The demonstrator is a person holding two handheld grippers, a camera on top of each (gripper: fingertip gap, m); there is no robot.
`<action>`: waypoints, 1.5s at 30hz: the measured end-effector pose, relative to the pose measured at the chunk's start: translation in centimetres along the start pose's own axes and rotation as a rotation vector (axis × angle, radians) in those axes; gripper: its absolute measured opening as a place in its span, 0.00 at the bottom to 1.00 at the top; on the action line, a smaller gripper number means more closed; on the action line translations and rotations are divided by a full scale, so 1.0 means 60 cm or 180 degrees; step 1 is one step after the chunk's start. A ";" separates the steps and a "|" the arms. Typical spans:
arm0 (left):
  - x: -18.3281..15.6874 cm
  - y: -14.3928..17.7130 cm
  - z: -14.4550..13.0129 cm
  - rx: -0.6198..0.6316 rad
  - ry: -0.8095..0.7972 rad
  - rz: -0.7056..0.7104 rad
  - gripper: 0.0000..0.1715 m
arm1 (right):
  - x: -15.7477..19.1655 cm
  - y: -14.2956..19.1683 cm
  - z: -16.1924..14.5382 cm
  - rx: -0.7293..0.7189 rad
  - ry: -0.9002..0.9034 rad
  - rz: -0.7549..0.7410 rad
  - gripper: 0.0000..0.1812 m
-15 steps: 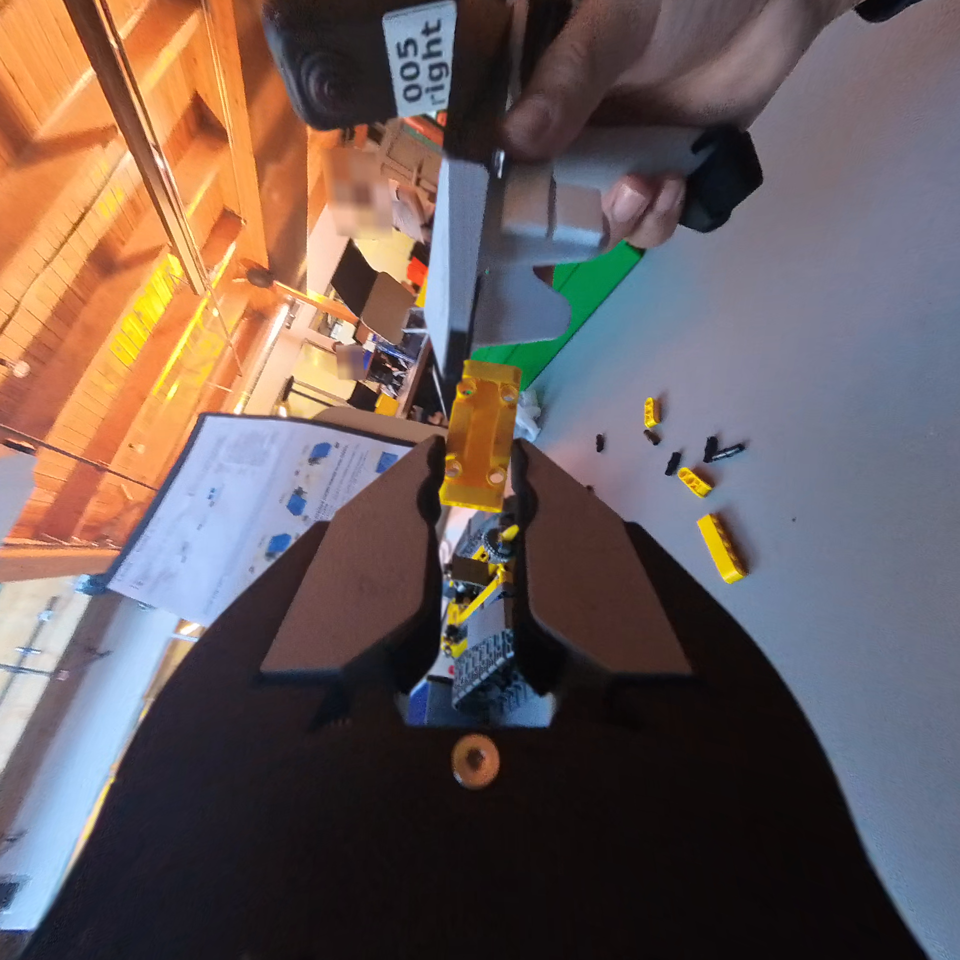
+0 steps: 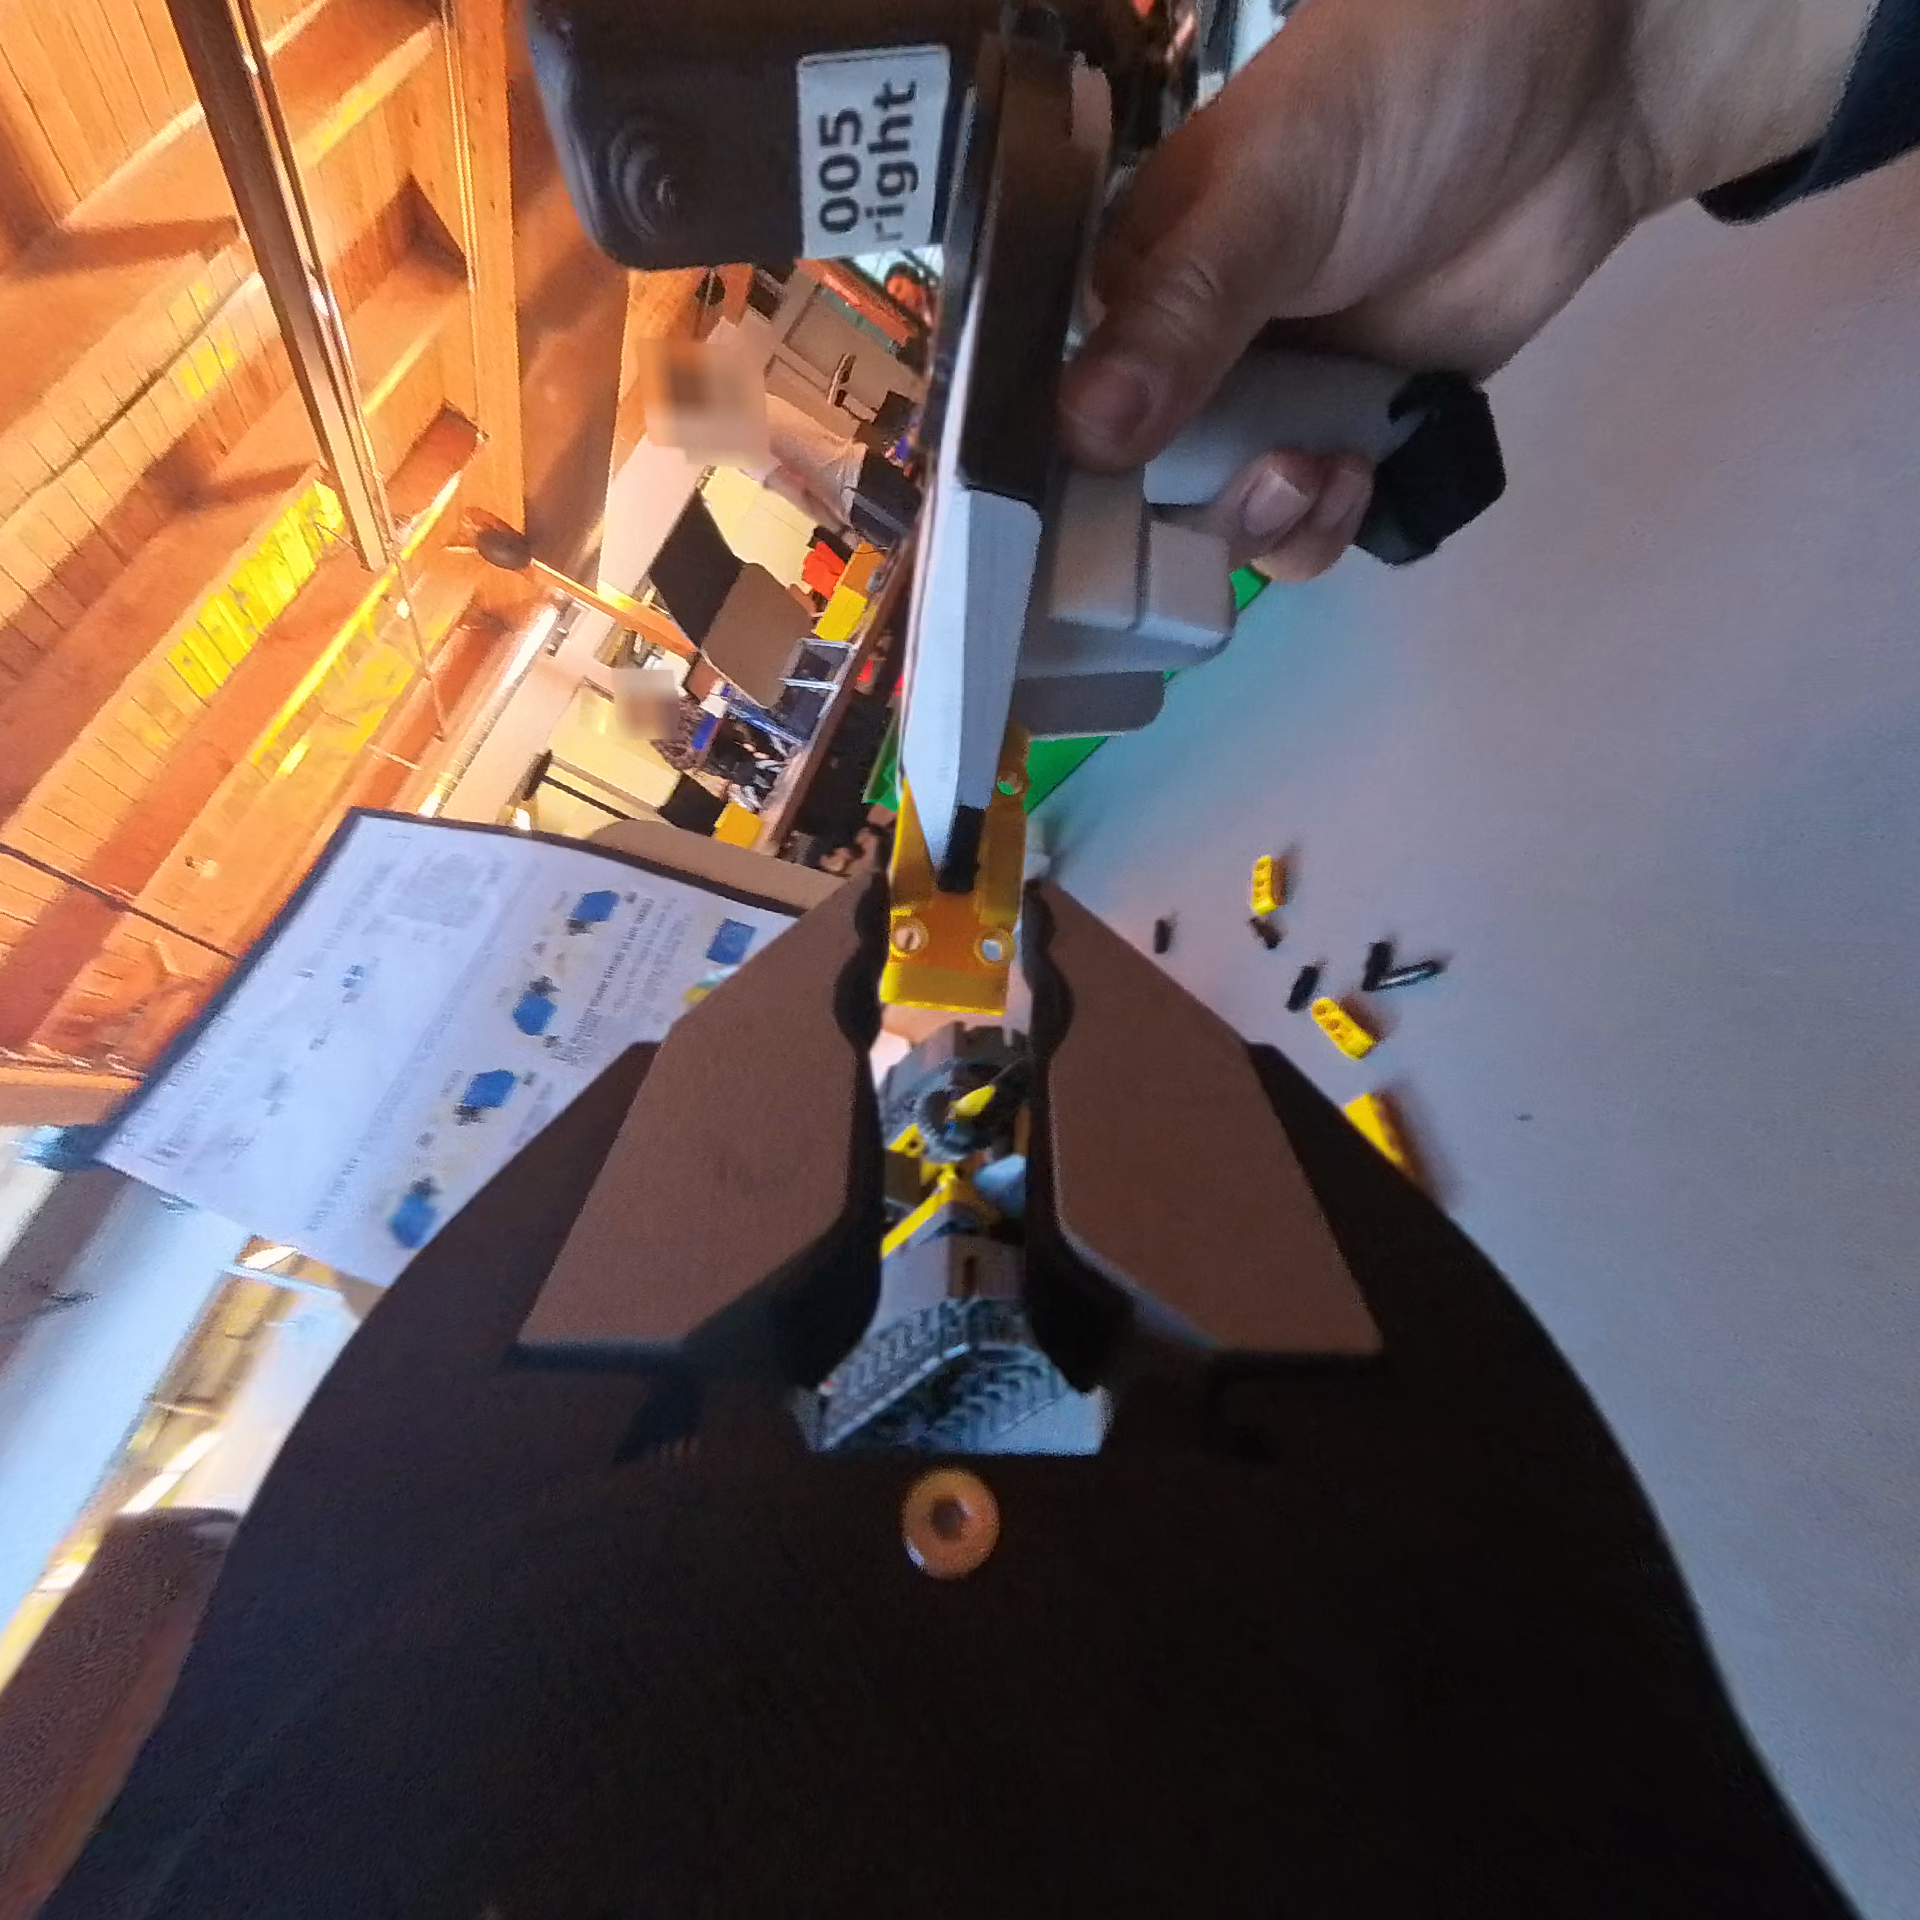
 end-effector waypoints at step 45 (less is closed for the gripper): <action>-0.150 -0.031 -0.157 0.1497 0.2512 -0.1582 0.03 | -0.094 0.025 -0.163 0.1787 0.1006 0.0018 0.13</action>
Point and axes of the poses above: each gripper's, where its closed fingertips meet, y back along the fingers, z out of its top, x = y × z across the jaws, the point moved 3 cm from there along y, back along the fingers, and after that the axes turned 7 degrees about -x, right-handed, at the moved point
